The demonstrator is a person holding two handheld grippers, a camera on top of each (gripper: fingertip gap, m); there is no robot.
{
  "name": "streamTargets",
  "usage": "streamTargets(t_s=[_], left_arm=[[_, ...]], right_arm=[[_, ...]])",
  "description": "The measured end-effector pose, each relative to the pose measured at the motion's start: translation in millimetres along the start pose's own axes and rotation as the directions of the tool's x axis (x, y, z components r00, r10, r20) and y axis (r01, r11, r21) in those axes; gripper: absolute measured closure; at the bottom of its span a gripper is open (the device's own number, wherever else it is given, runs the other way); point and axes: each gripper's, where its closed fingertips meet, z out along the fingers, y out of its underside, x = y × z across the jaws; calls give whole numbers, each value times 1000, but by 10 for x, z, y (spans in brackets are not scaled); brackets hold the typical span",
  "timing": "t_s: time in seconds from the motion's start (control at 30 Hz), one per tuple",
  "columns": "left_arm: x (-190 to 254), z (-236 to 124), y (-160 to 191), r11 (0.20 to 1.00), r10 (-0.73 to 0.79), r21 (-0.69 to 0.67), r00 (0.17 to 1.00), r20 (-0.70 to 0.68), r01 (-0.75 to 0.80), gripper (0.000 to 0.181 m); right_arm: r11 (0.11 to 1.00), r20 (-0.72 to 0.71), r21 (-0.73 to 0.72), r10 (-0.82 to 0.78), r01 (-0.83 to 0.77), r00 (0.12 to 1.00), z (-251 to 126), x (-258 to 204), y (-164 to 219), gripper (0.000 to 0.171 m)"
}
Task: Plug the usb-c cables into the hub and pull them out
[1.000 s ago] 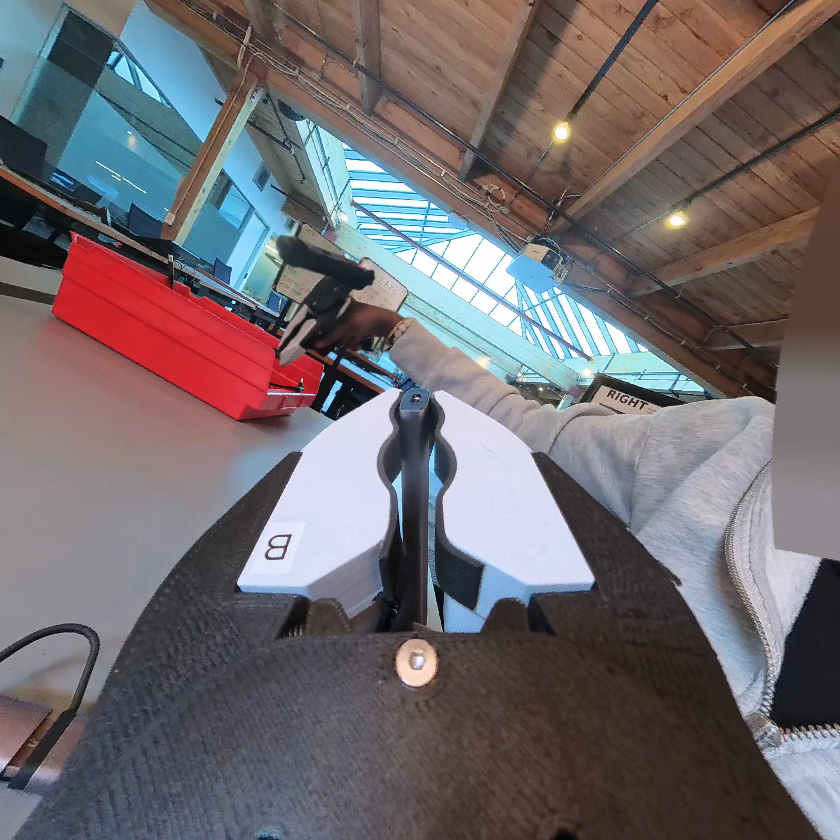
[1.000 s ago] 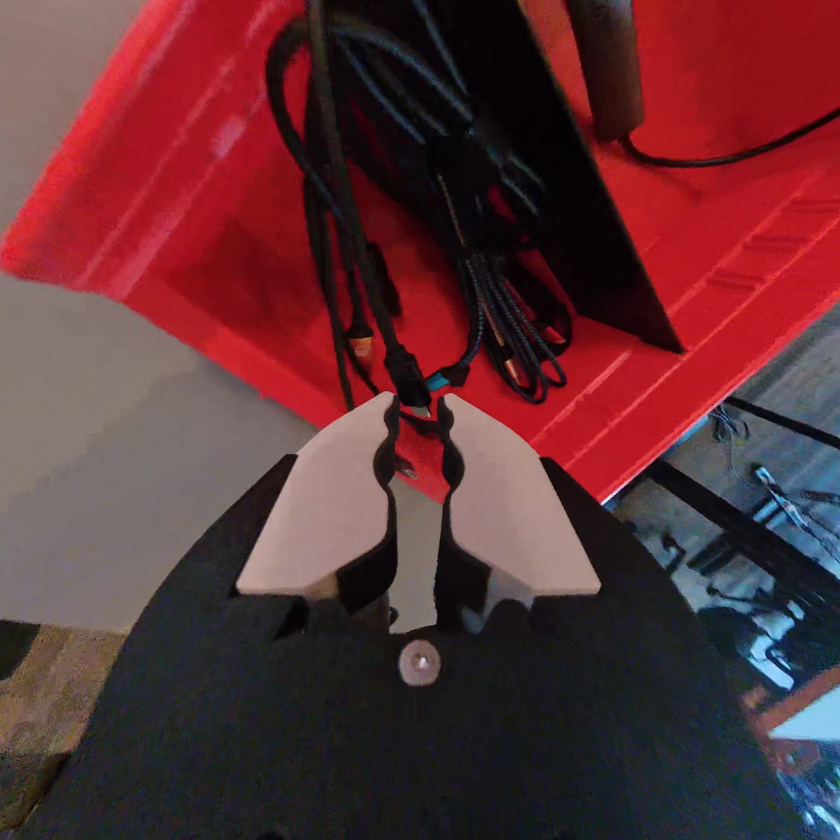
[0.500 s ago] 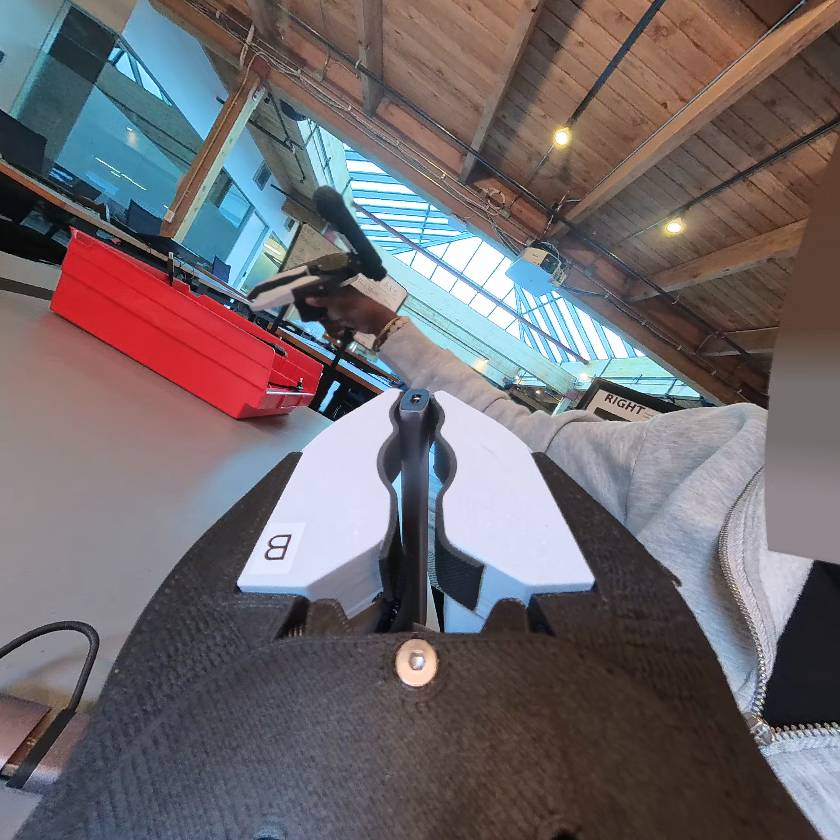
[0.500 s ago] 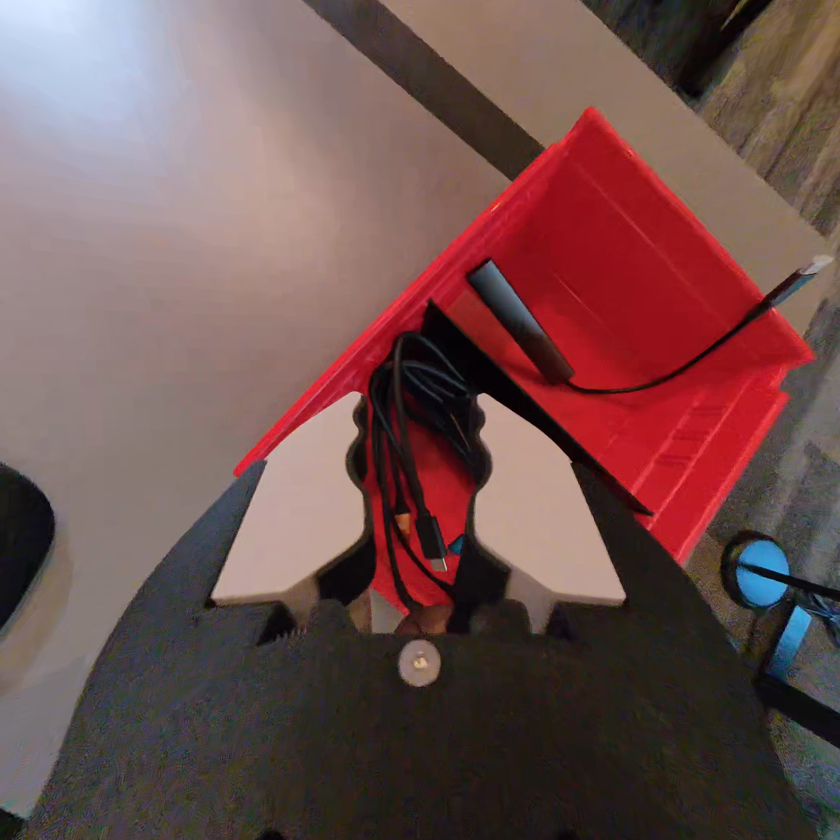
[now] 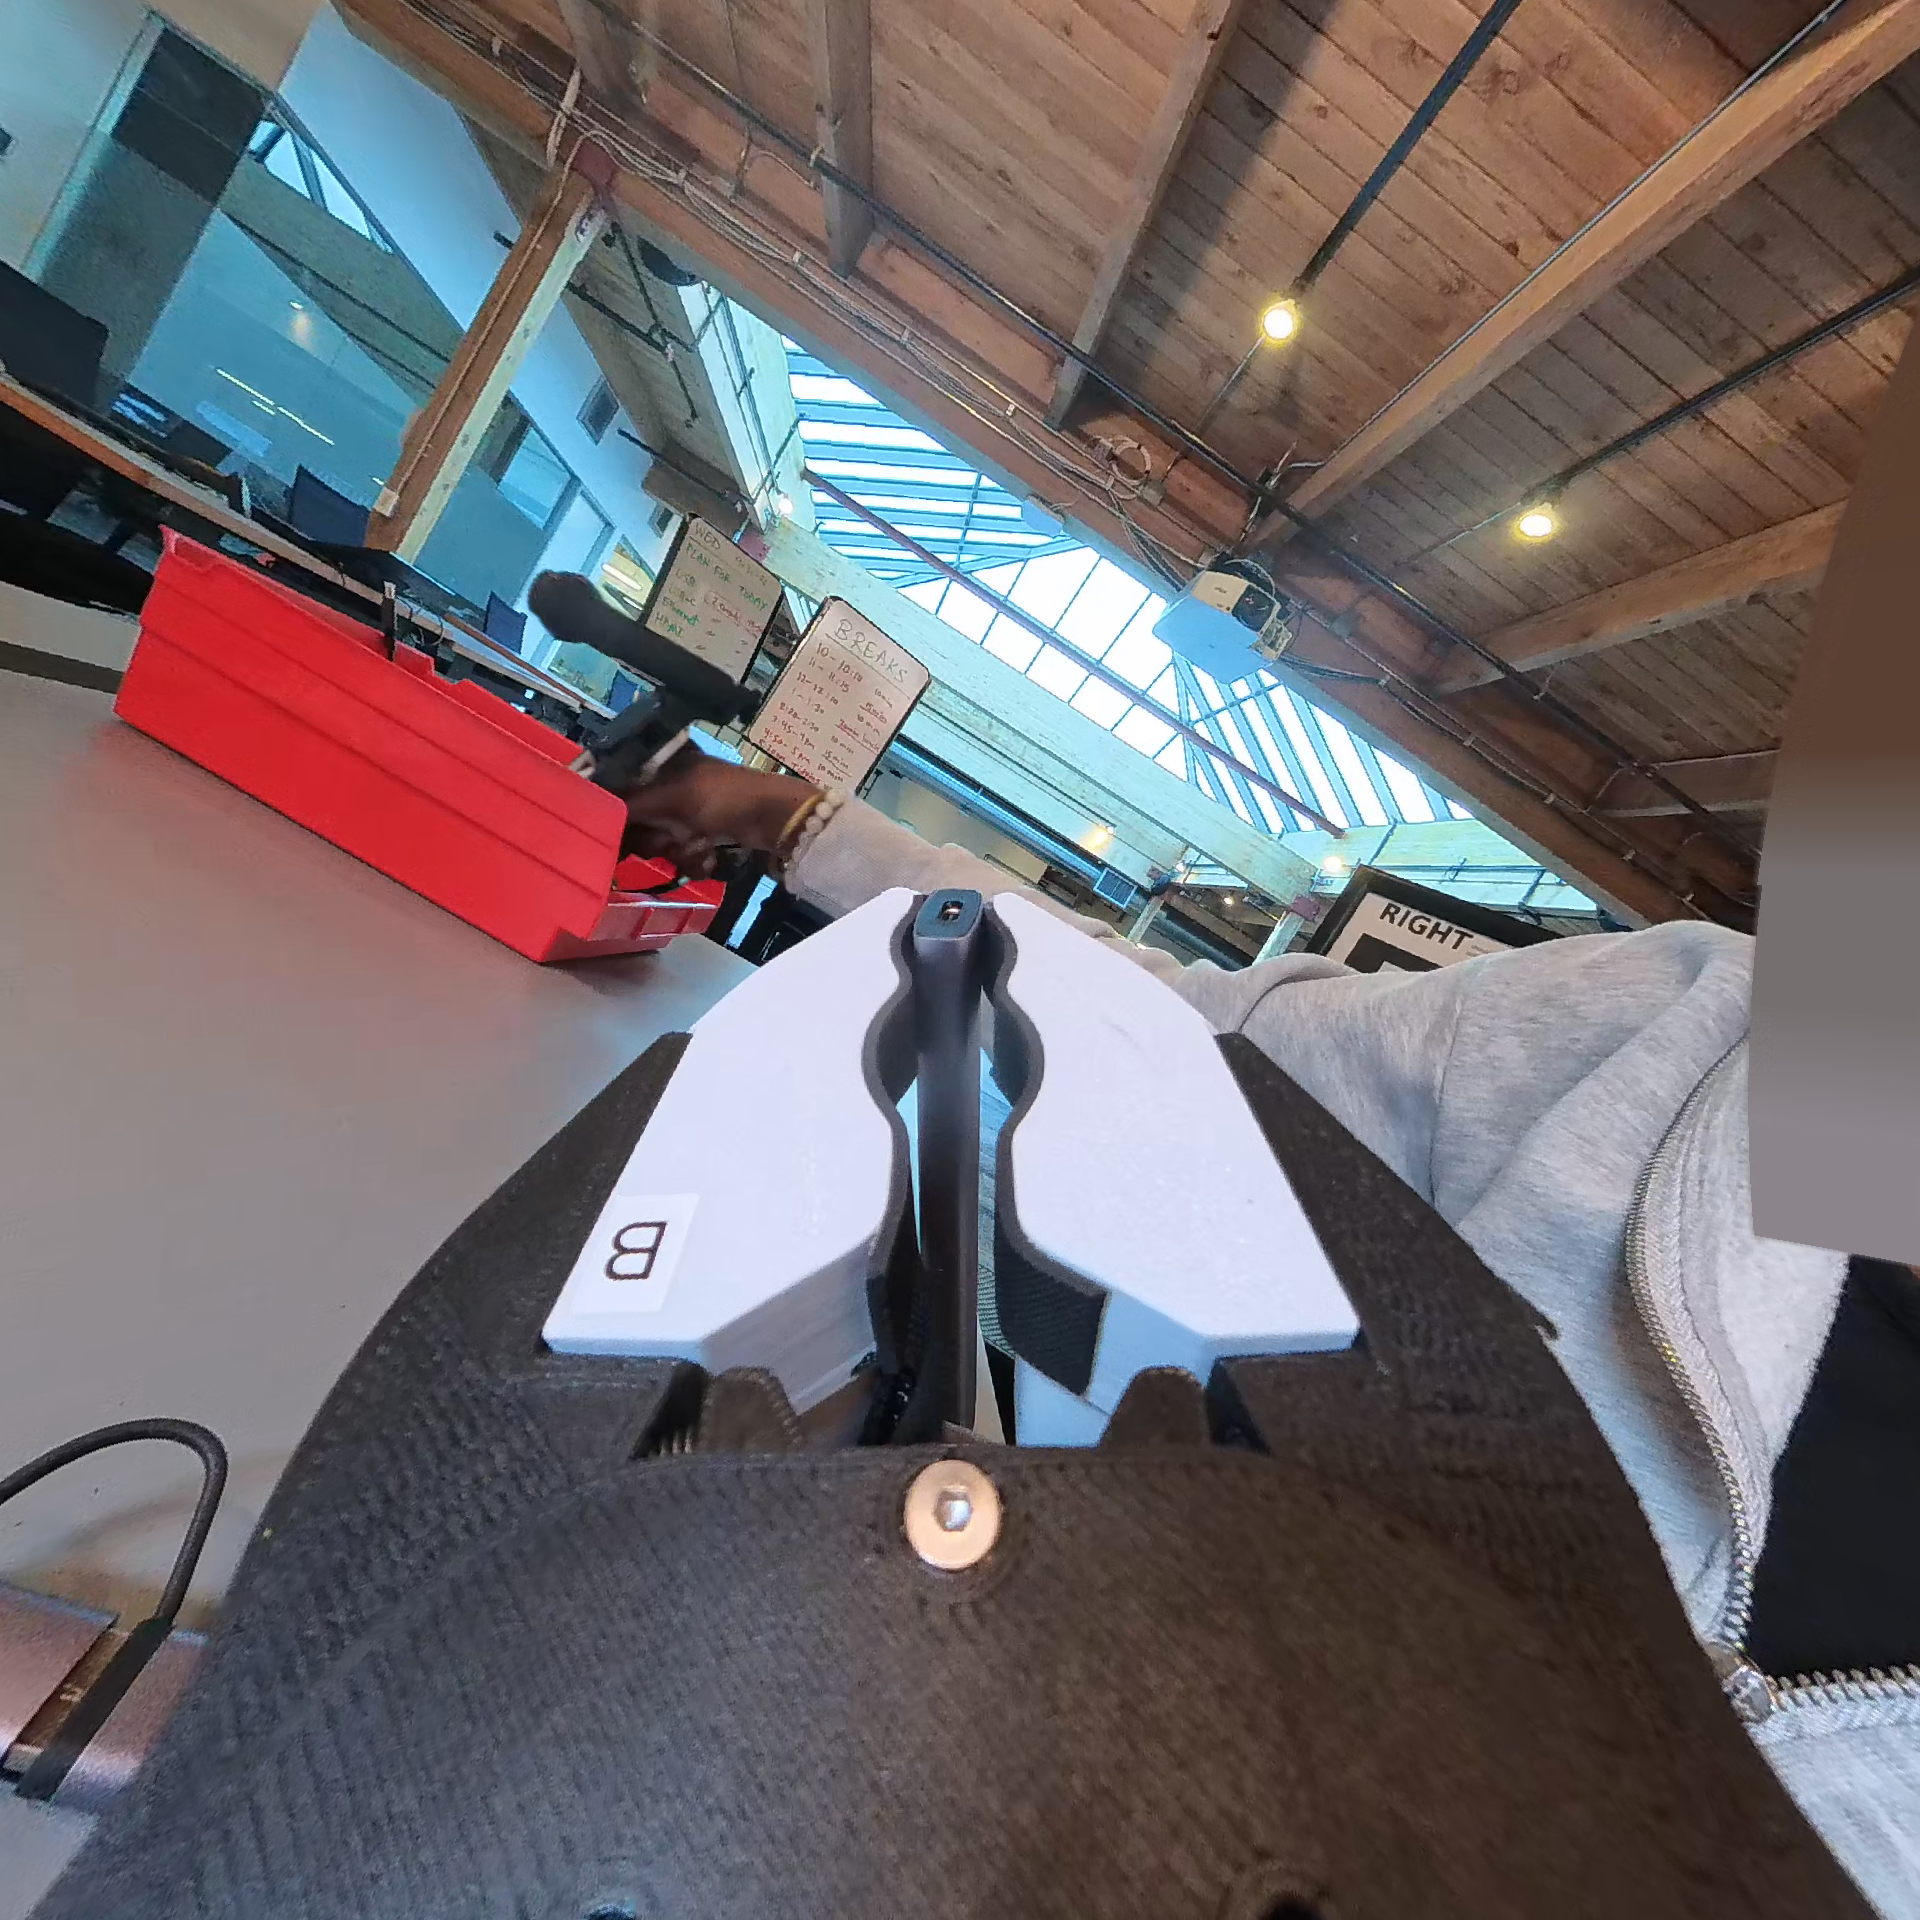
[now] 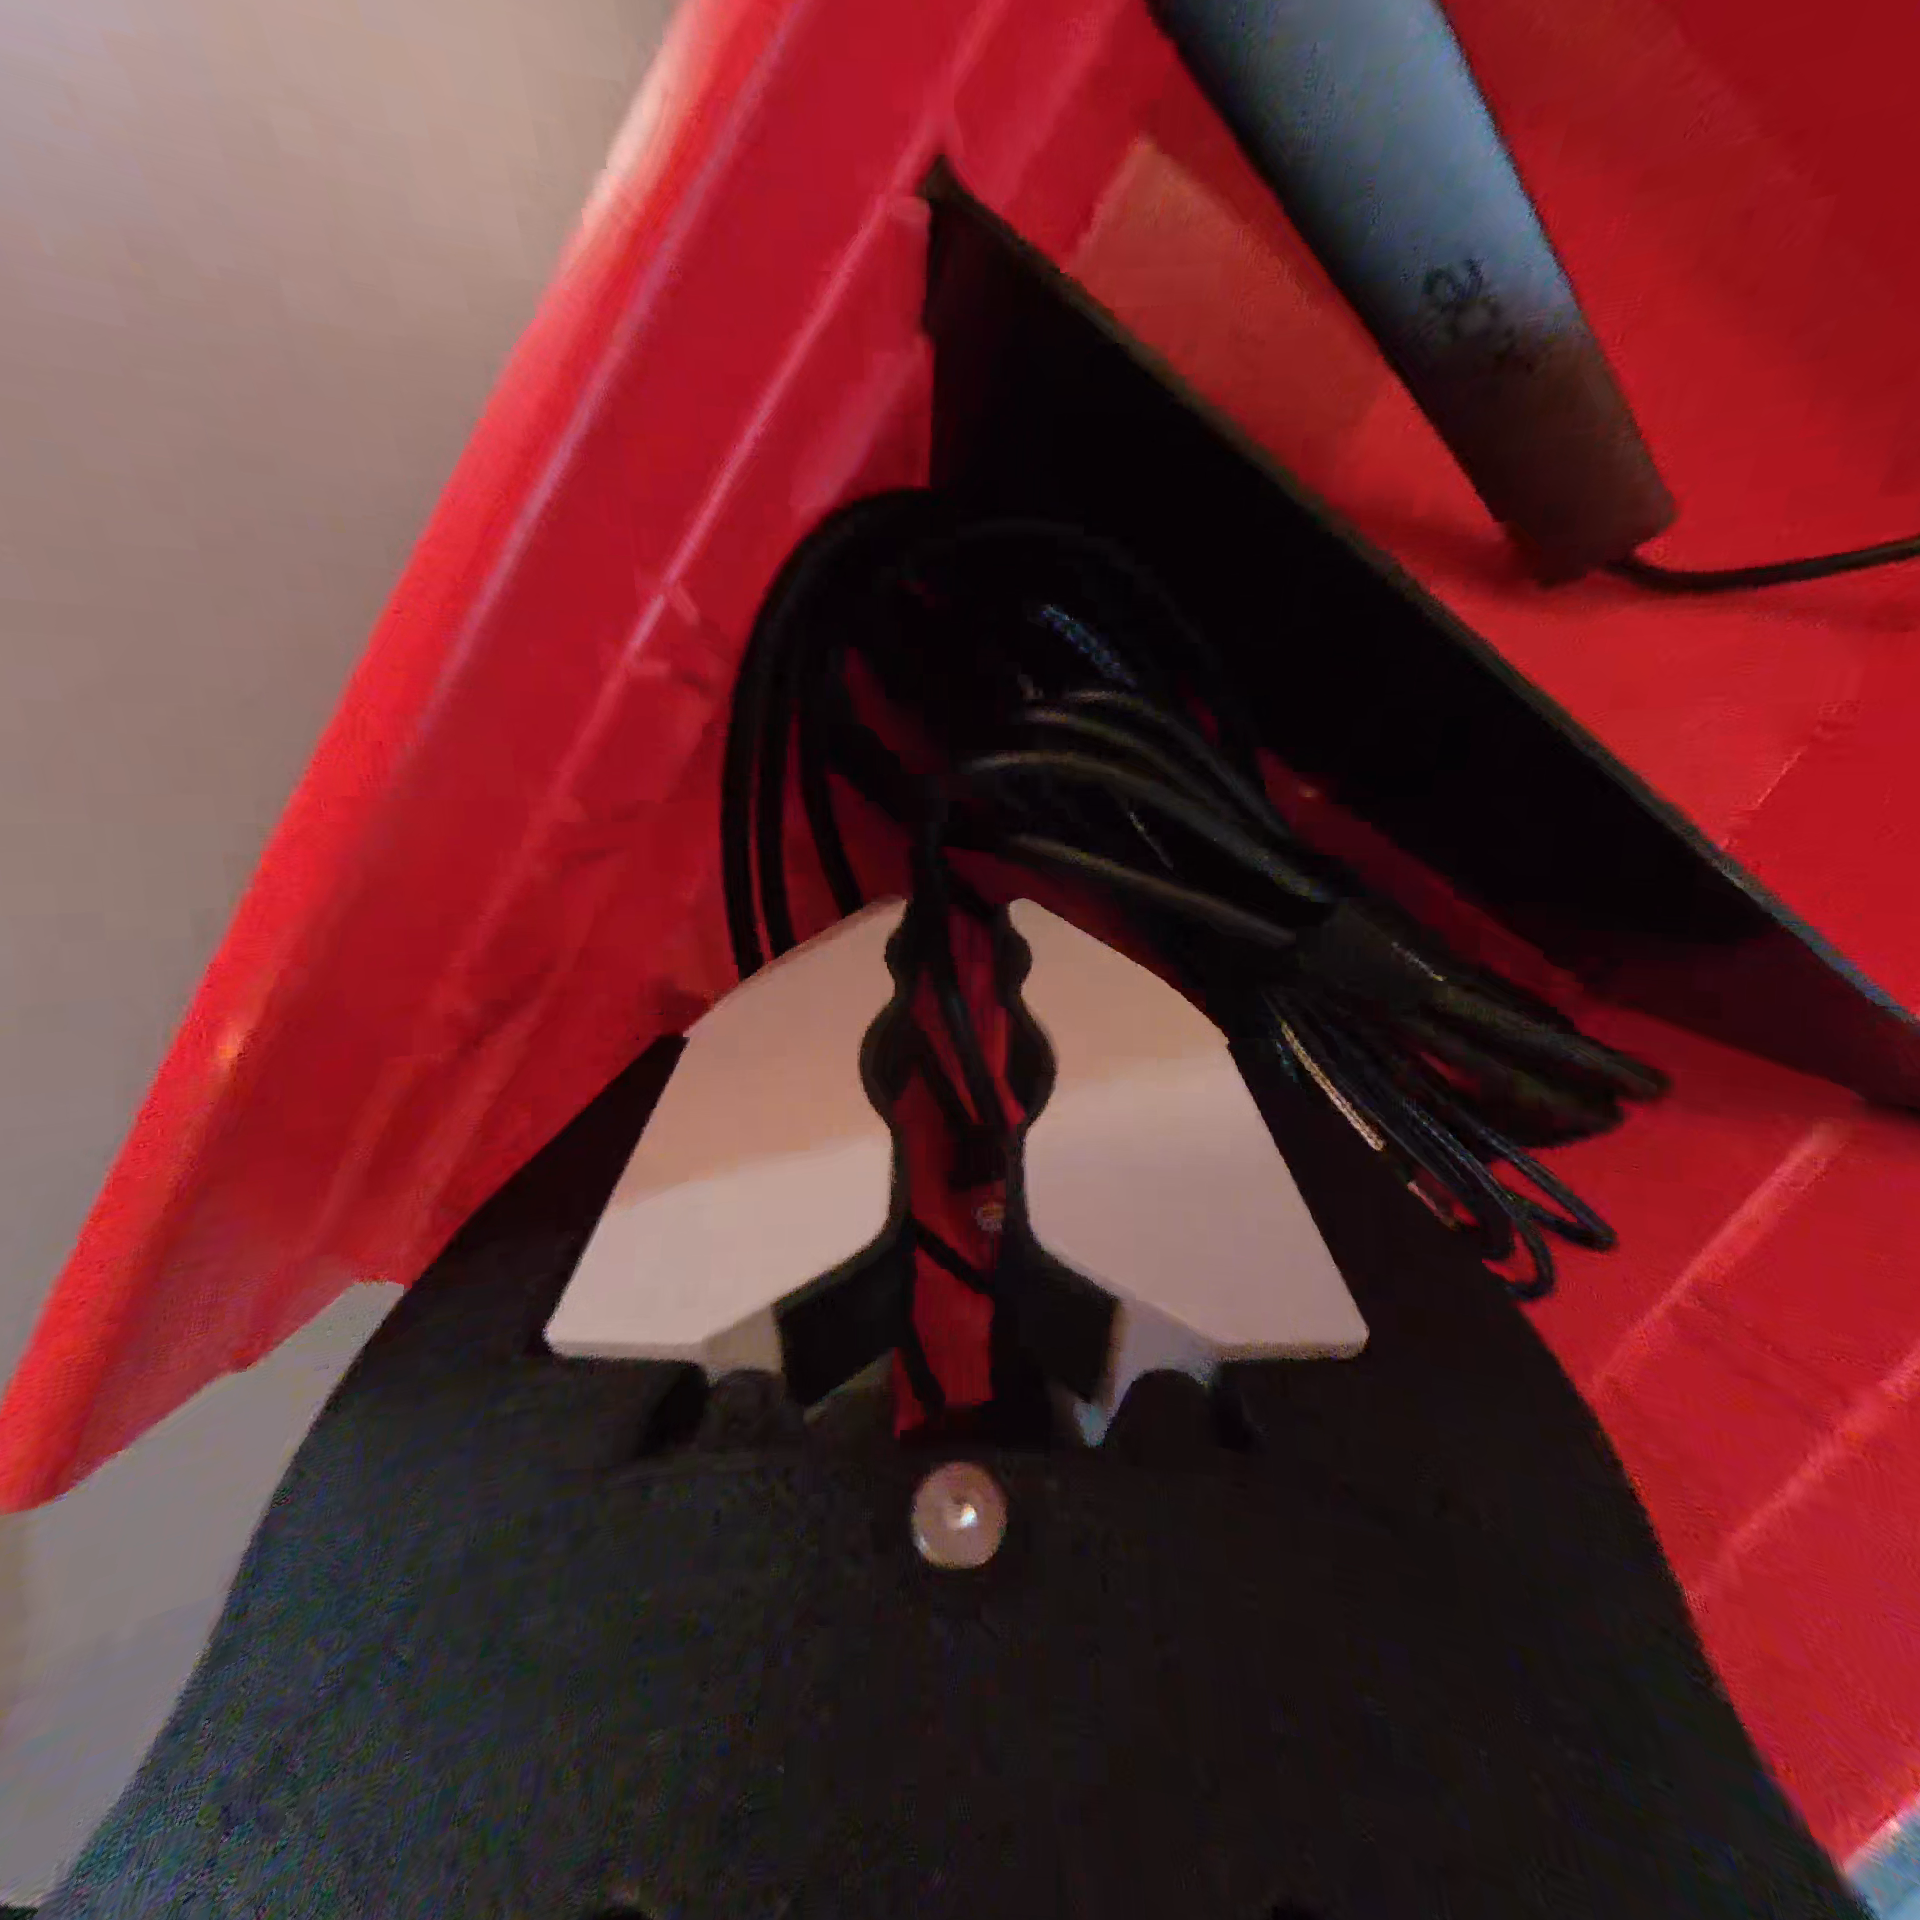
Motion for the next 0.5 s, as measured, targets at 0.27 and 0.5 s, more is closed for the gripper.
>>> streamTargets(t_s=[0.27, 0.5], left_arm=[[-7, 0, -2, 1000, 0, 3, 1000, 4, 0, 172], [-8, 6, 4, 1000, 7, -1, 1000, 8, -7, 172]], right_arm=[[967, 2, 243, 74, -72, 997, -786, 96, -97, 146], [976, 147, -117, 198, -182, 969, -874, -71, 676, 171]])
